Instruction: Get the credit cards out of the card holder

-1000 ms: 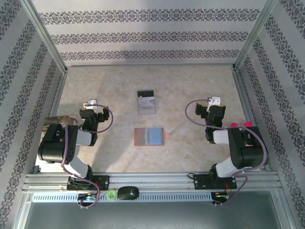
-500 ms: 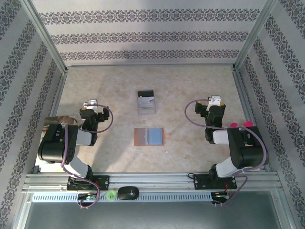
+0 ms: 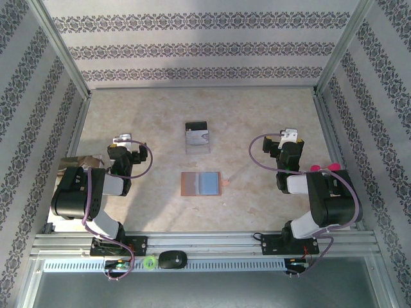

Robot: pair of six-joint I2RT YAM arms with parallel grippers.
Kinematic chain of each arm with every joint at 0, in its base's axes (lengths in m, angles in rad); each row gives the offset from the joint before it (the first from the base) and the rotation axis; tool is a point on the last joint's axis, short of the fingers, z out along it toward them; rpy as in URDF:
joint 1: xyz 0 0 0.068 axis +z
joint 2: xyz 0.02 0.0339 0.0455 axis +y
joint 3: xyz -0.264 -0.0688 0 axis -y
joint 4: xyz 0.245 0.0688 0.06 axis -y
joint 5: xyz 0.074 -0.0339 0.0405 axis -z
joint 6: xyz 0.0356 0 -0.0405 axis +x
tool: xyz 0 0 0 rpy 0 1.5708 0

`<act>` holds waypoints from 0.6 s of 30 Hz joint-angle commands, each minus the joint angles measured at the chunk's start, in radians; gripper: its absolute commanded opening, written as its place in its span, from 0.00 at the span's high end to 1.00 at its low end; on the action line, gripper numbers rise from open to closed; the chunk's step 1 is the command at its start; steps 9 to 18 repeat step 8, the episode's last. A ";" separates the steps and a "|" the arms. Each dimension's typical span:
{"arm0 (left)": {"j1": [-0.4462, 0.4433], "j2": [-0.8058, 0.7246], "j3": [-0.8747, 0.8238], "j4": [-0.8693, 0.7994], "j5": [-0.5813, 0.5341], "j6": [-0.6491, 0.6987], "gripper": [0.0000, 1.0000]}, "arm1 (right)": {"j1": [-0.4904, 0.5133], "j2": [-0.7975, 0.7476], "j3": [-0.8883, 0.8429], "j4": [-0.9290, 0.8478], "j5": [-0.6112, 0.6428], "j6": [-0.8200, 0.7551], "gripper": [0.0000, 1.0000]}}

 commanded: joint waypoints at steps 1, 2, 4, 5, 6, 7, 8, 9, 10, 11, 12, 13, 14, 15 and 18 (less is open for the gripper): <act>0.005 0.000 0.021 0.005 0.020 0.017 0.00 | -0.006 0.002 -0.014 0.041 0.012 0.013 0.02; 0.005 0.000 0.021 0.005 0.020 0.018 0.00 | -0.005 0.002 -0.013 0.041 0.012 0.013 0.02; 0.005 0.000 0.021 0.005 0.022 0.018 0.01 | -0.006 0.002 -0.014 0.041 0.012 0.013 0.02; 0.005 0.001 0.021 0.005 0.023 0.018 0.00 | -0.006 0.002 -0.013 0.041 0.012 0.014 0.02; 0.005 0.001 0.021 0.004 0.022 0.018 0.00 | -0.006 0.002 -0.014 0.041 0.012 0.014 0.02; 0.004 0.001 0.021 0.005 0.022 0.018 0.00 | -0.006 0.002 -0.014 0.041 0.012 0.014 0.02; 0.004 0.000 0.021 0.006 0.023 0.018 0.01 | -0.005 0.002 -0.013 0.041 0.013 0.014 0.02; 0.004 0.000 0.021 0.006 0.023 0.018 0.01 | -0.005 0.002 -0.013 0.041 0.013 0.014 0.02; 0.004 0.000 0.021 0.006 0.023 0.018 0.01 | -0.005 0.002 -0.013 0.041 0.013 0.014 0.02; 0.004 0.000 0.021 0.006 0.023 0.018 0.01 | -0.005 0.002 -0.013 0.041 0.013 0.014 0.02; 0.004 0.000 0.021 0.006 0.023 0.018 0.01 | -0.005 0.002 -0.013 0.041 0.013 0.014 0.02; 0.004 0.000 0.021 0.006 0.023 0.018 0.01 | -0.005 0.002 -0.013 0.041 0.013 0.014 0.02; 0.004 0.000 0.021 0.006 0.023 0.018 0.01 | -0.005 0.002 -0.013 0.041 0.013 0.014 0.02; 0.004 0.000 0.021 0.006 0.023 0.018 0.01 | -0.005 0.002 -0.013 0.041 0.013 0.014 0.02; 0.004 0.000 0.021 0.006 0.023 0.018 0.01 | -0.005 0.002 -0.013 0.041 0.013 0.014 0.02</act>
